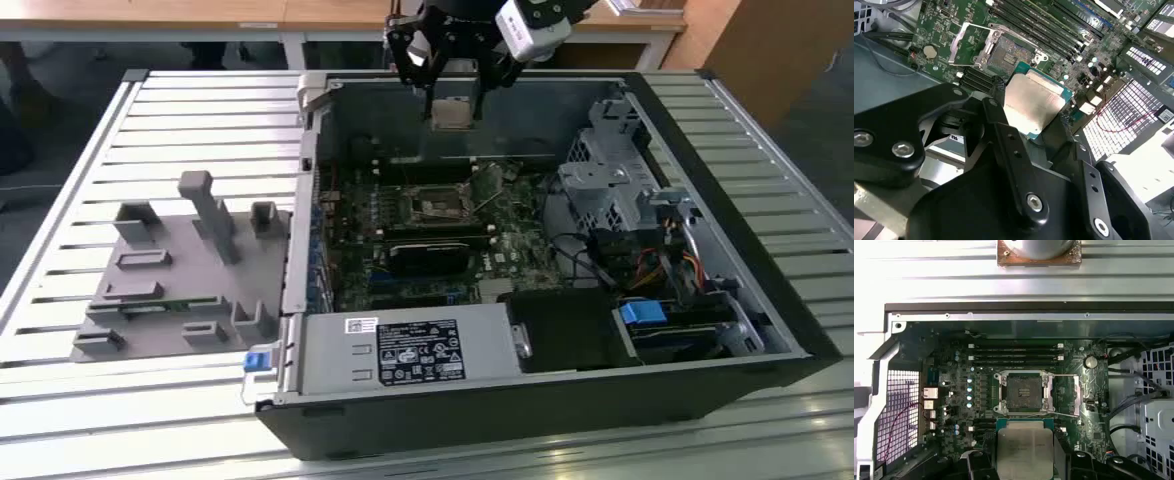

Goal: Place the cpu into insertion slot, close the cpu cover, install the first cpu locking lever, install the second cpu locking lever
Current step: 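Place the cpu into insertion slot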

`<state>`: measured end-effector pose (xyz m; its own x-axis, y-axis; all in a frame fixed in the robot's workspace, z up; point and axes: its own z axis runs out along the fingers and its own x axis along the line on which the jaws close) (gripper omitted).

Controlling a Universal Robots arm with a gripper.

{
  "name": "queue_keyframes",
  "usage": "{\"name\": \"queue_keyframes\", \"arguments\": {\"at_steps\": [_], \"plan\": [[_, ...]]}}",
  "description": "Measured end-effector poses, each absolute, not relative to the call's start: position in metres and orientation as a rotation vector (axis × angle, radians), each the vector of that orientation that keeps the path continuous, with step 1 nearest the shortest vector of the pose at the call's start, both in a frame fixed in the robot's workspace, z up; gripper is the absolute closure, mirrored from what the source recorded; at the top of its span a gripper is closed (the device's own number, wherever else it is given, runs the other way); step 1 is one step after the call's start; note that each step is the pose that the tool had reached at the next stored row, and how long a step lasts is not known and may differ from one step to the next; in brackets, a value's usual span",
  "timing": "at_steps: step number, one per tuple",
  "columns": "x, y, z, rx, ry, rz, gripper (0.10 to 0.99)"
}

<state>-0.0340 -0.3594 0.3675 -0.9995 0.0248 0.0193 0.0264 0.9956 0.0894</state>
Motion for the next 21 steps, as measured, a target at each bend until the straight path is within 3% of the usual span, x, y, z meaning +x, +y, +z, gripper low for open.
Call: {"name": "queue_keyframes", "arguments": {"at_steps": [21], "plan": [[-0.034,-0.3594,0.3672,-0.329,-3.111,-0.14,0.545]]}}
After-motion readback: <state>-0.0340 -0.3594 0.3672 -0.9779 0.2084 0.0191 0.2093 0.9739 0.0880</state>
